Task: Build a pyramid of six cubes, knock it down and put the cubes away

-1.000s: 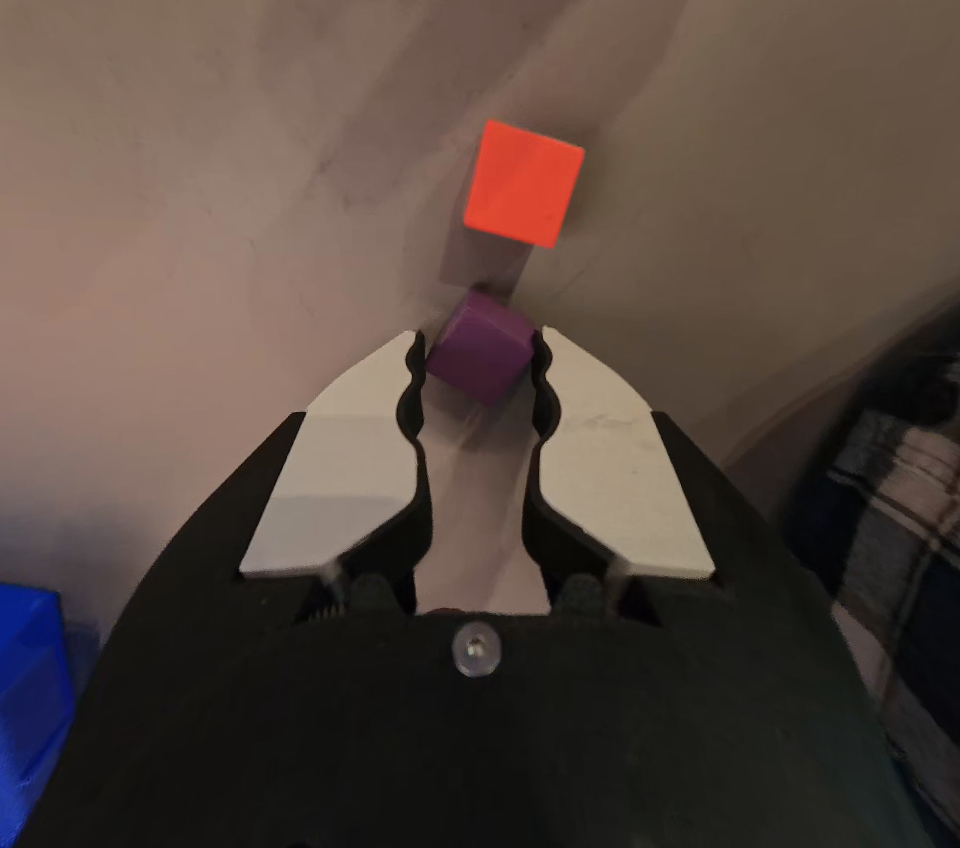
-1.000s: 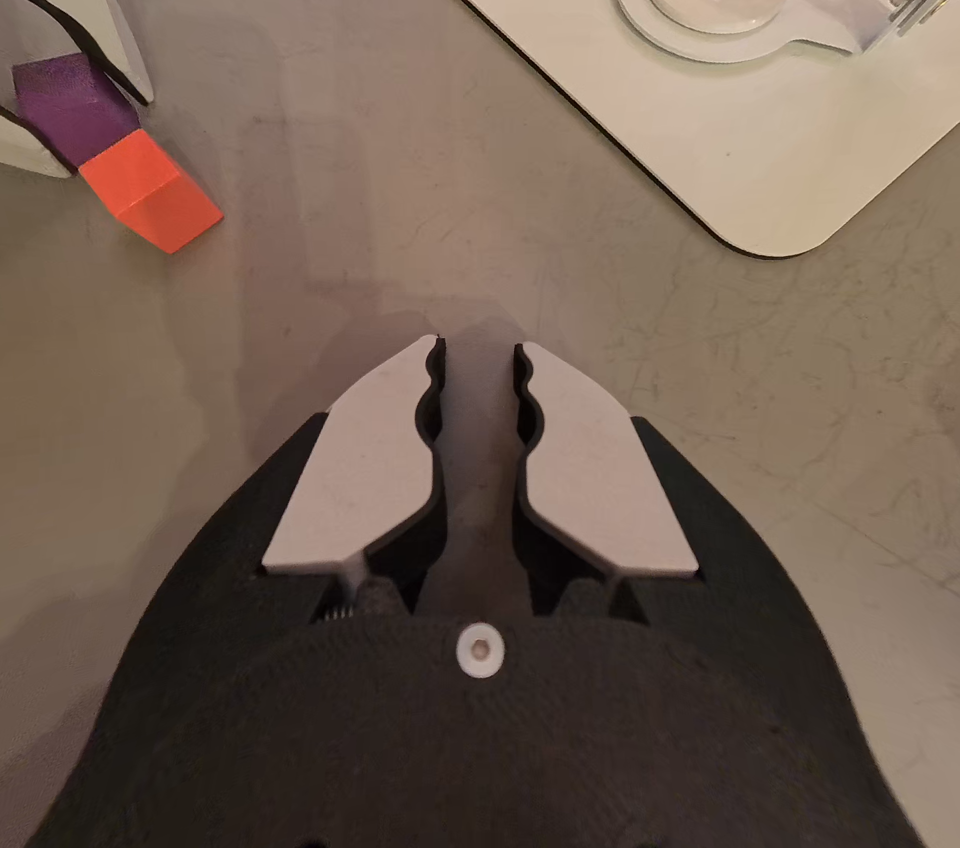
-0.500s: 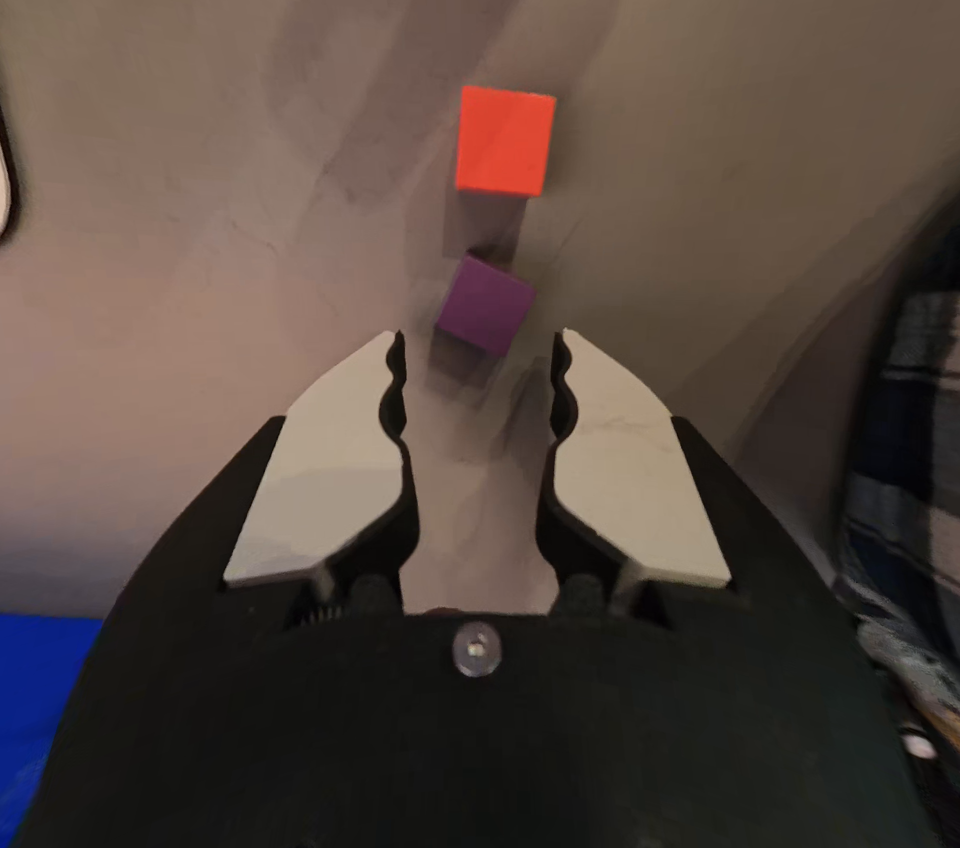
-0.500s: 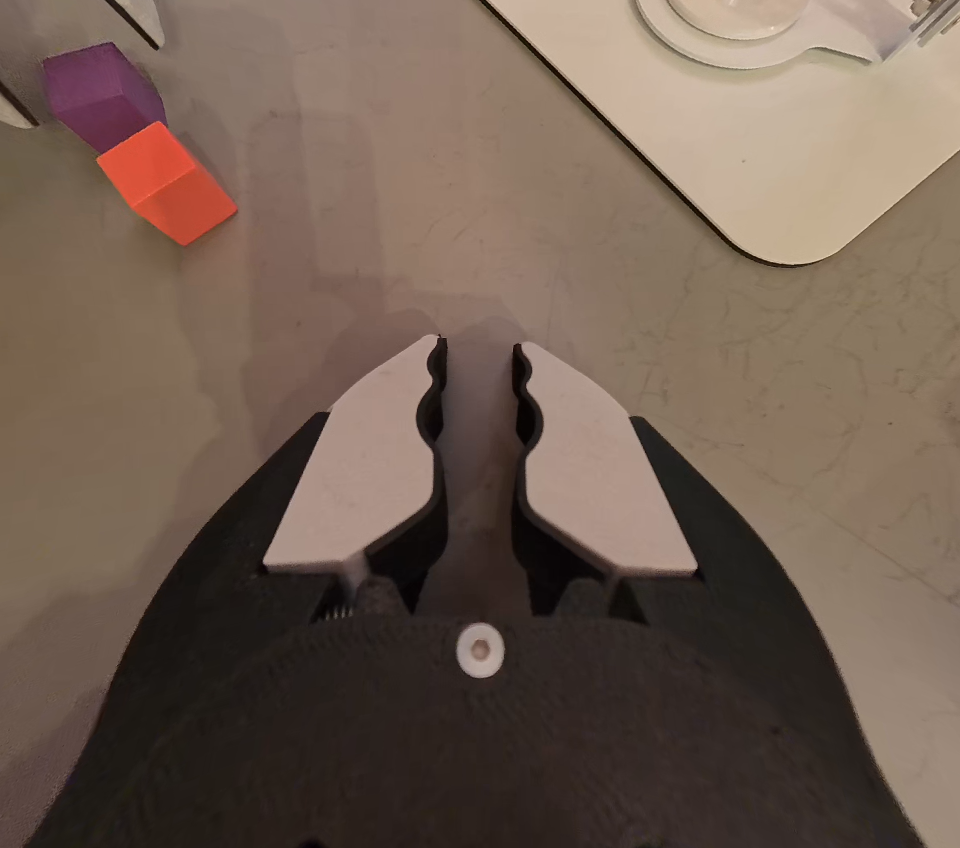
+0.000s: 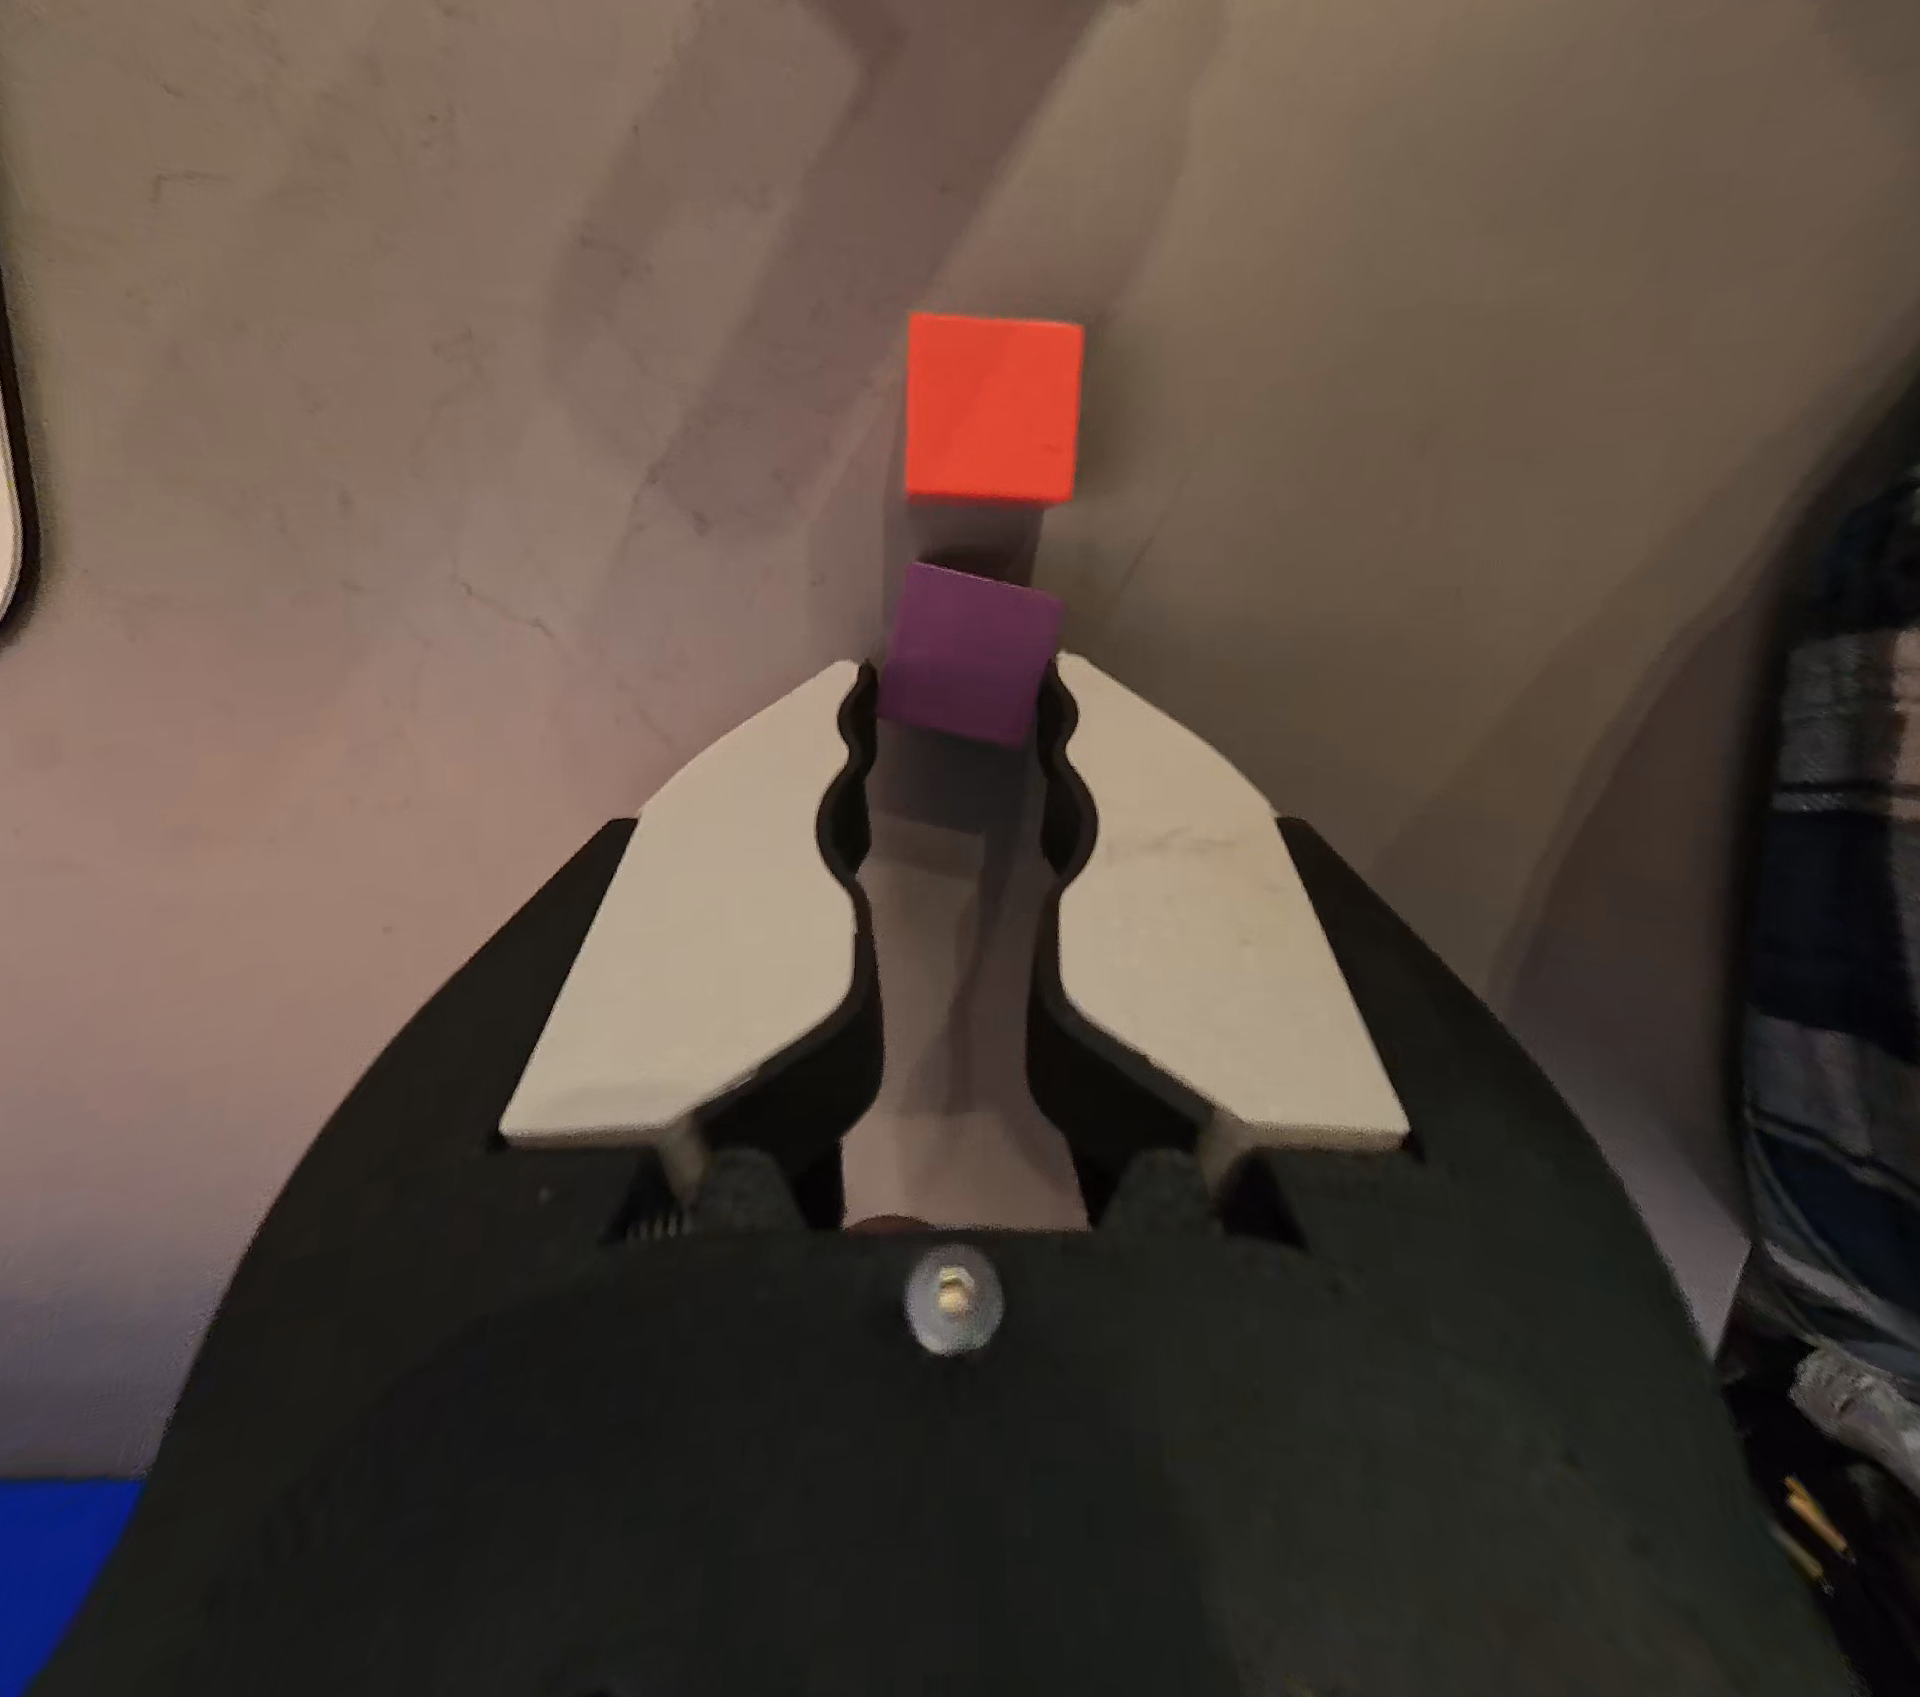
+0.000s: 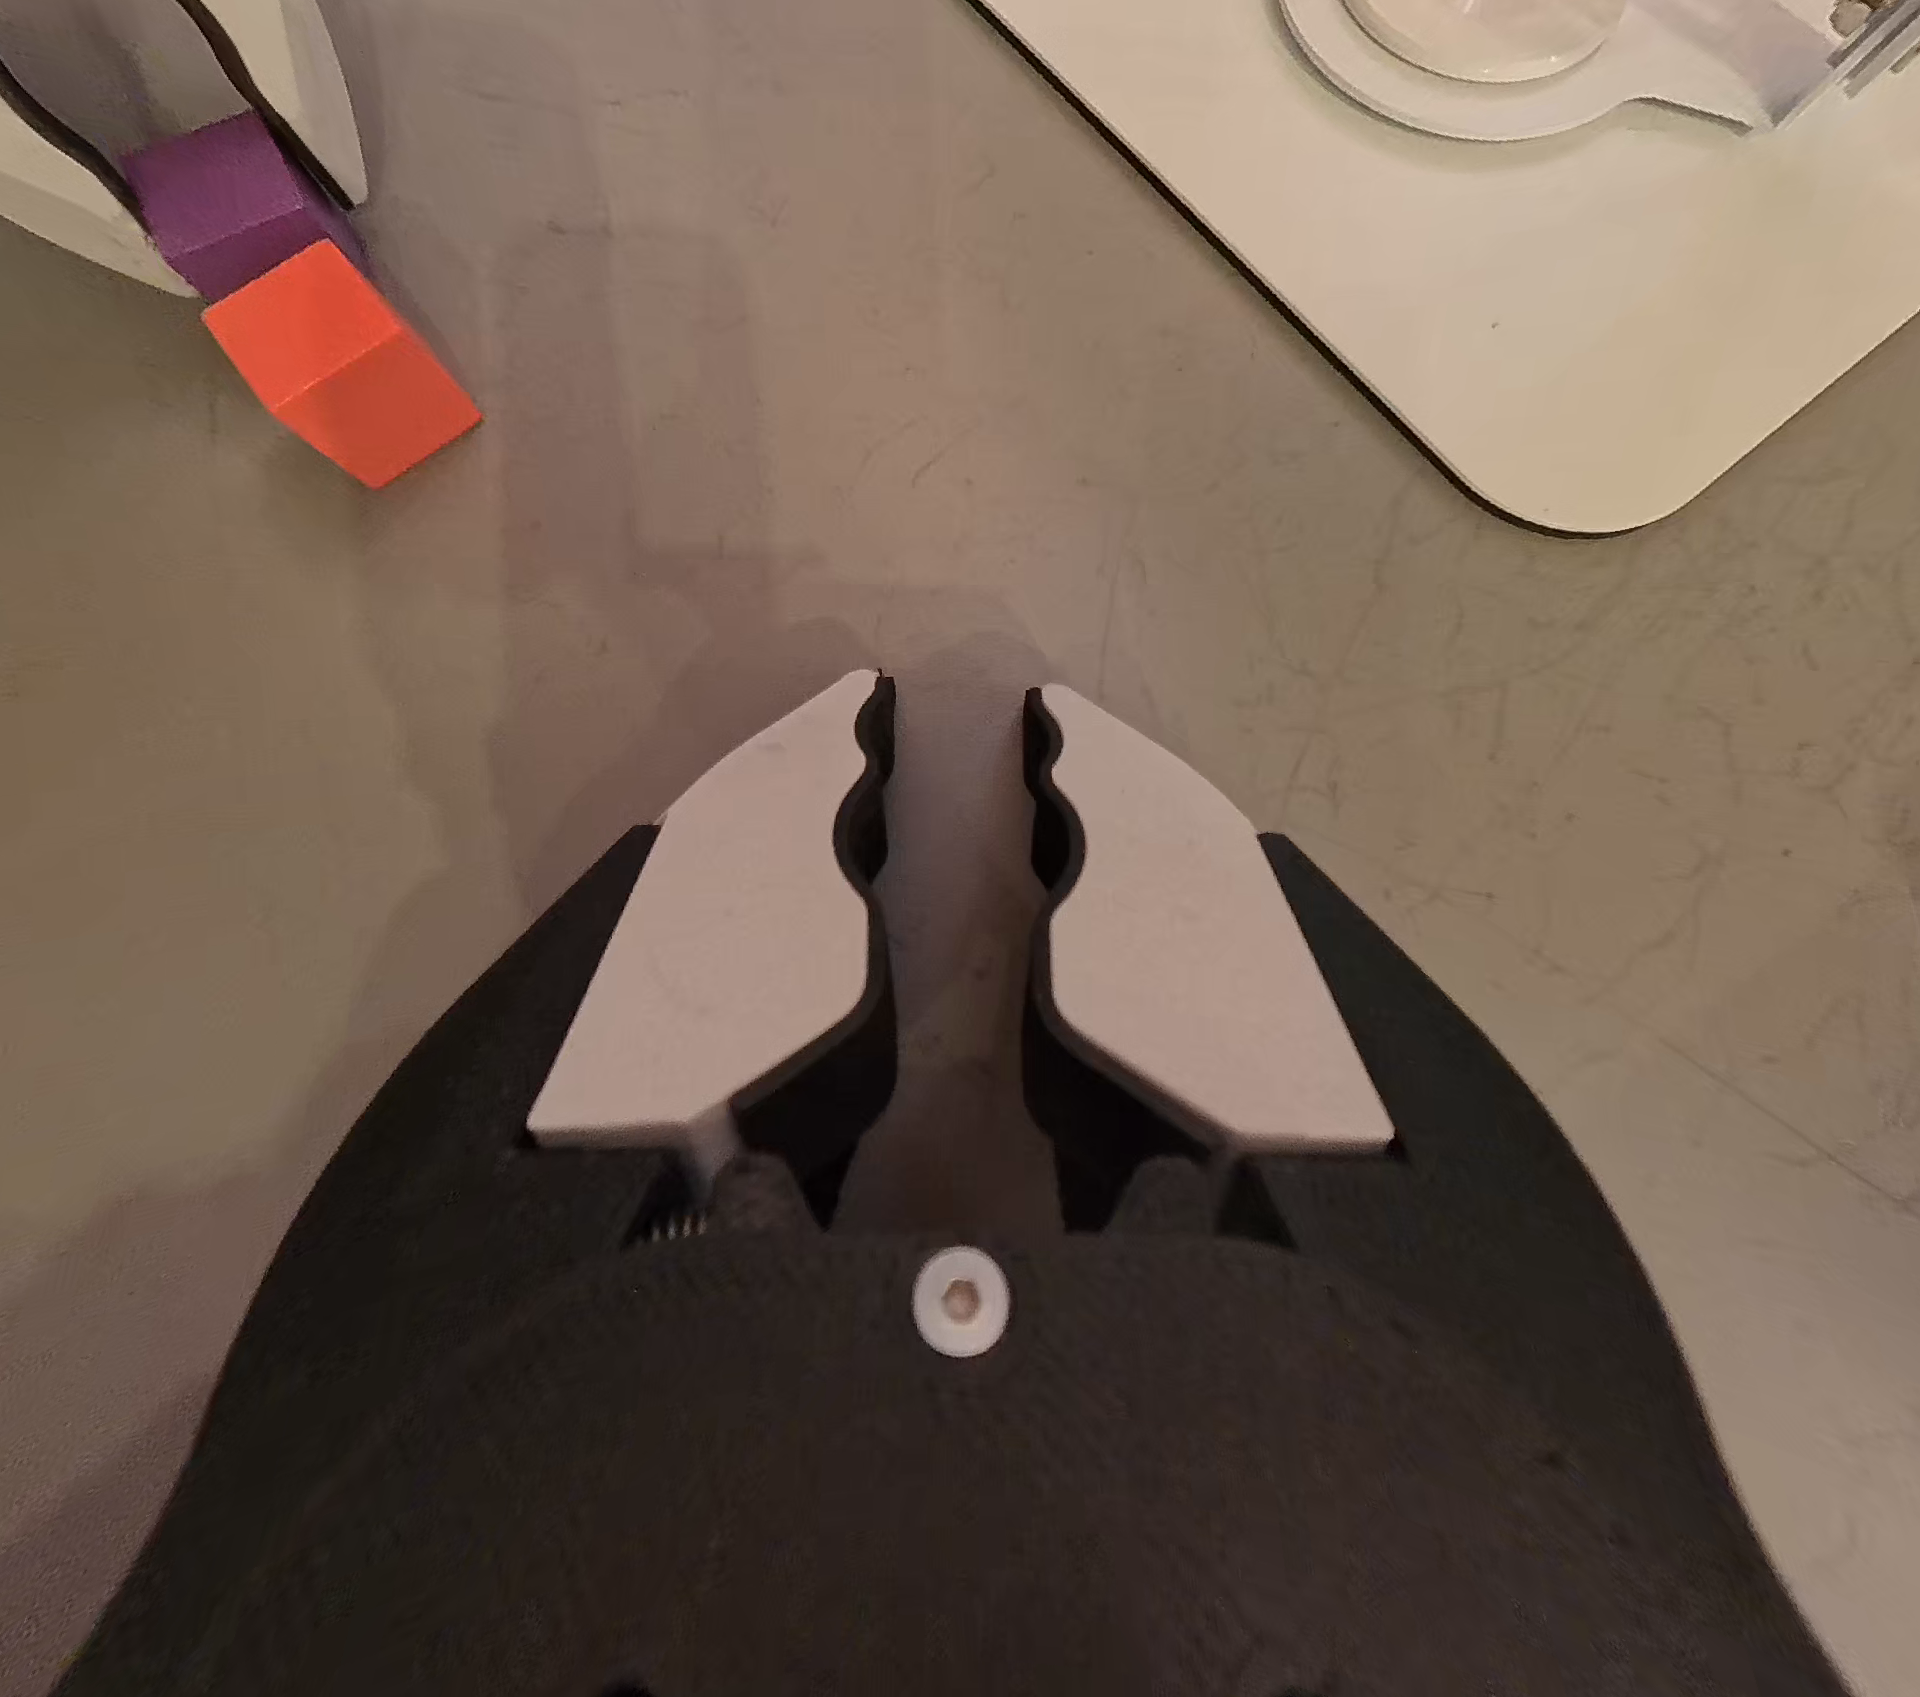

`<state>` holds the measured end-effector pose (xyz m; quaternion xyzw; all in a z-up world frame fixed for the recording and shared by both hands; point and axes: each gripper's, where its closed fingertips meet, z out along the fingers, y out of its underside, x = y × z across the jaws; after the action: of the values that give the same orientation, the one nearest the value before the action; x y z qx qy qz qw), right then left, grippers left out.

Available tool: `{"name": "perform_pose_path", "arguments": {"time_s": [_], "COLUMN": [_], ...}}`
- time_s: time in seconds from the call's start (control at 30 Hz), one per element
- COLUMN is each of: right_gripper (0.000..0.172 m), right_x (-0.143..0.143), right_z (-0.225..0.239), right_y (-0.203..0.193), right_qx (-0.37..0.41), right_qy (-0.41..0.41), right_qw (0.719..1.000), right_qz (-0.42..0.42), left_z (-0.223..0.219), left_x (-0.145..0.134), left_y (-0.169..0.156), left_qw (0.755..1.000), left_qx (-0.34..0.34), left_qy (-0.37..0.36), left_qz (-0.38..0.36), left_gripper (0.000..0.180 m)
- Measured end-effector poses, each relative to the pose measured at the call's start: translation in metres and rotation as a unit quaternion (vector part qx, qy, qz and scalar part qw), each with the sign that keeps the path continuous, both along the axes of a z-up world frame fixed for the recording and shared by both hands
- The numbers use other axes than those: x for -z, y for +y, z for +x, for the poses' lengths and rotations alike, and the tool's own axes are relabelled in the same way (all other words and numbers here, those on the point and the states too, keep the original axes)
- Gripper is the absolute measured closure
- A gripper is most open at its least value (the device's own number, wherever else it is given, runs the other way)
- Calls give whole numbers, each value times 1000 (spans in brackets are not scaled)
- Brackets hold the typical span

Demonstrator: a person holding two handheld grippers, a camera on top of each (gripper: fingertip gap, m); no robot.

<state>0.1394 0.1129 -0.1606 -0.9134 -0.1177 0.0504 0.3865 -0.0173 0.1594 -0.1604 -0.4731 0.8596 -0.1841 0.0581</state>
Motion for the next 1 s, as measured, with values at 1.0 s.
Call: {"name": "perform_pose_path", "arguments": {"time_s": [1.0], "right_gripper": [150], "right_x": [0], "right_z": [-1], "right_y": [0], "right_qx": [1], "right_qy": [0], "right_qw": [1000], "right_qz": [0], "left_z": [11], "left_x": [-21], "left_y": [2], "left_qw": [996], "left_qx": [-63], "left_qy": [-41], "left_qz": [-39], "left_gripper": [112]}}
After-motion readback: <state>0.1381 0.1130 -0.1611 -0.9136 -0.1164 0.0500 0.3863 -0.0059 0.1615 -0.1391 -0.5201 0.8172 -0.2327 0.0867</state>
